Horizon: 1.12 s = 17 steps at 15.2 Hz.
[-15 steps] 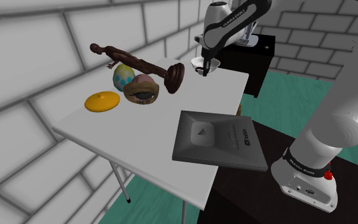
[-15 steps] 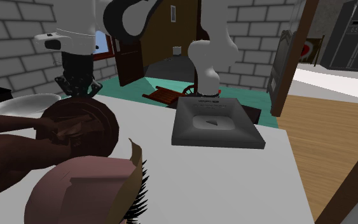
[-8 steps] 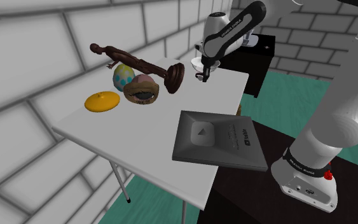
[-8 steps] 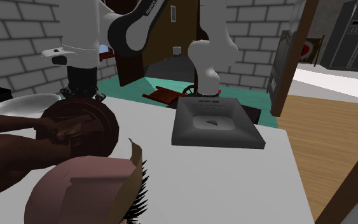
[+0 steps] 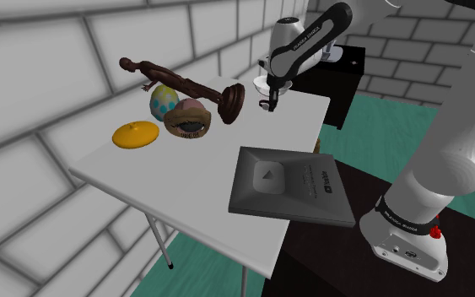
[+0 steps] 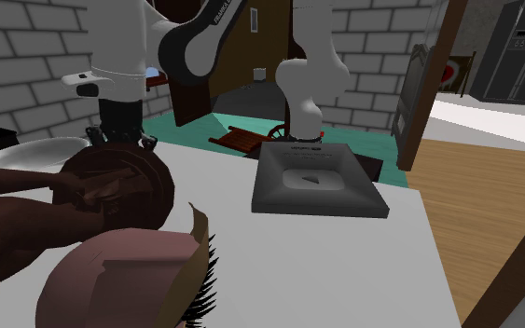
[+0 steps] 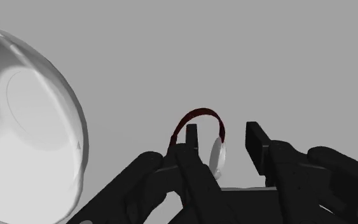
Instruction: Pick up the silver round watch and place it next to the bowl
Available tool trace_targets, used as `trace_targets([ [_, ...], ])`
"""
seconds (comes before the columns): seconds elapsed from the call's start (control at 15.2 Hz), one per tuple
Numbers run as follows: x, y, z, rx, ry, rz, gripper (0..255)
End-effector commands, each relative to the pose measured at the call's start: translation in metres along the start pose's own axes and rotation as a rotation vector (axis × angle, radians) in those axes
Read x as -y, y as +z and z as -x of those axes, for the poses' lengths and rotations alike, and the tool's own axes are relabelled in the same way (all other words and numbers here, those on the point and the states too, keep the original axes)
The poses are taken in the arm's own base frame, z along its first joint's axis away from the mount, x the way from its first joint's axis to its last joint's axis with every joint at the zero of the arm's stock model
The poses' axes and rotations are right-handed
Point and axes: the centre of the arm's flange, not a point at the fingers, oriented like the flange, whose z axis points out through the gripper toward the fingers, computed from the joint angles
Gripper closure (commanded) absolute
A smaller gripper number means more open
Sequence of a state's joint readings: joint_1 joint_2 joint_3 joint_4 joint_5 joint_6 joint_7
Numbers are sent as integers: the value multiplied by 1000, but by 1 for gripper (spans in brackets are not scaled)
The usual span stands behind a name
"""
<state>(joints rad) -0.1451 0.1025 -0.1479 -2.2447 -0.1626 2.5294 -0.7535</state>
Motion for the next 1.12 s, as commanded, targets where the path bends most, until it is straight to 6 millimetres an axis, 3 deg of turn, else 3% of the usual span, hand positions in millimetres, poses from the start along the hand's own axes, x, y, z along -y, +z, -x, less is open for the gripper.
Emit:
trace_targets([
  [0.0,0,0,0,0,0,0,0],
  [0.26,0,0,0,0,0,0,0],
  [0.53,0,-50,0,0,0,0,0],
  [1.06,0,-50,0,0,0,0,0],
])
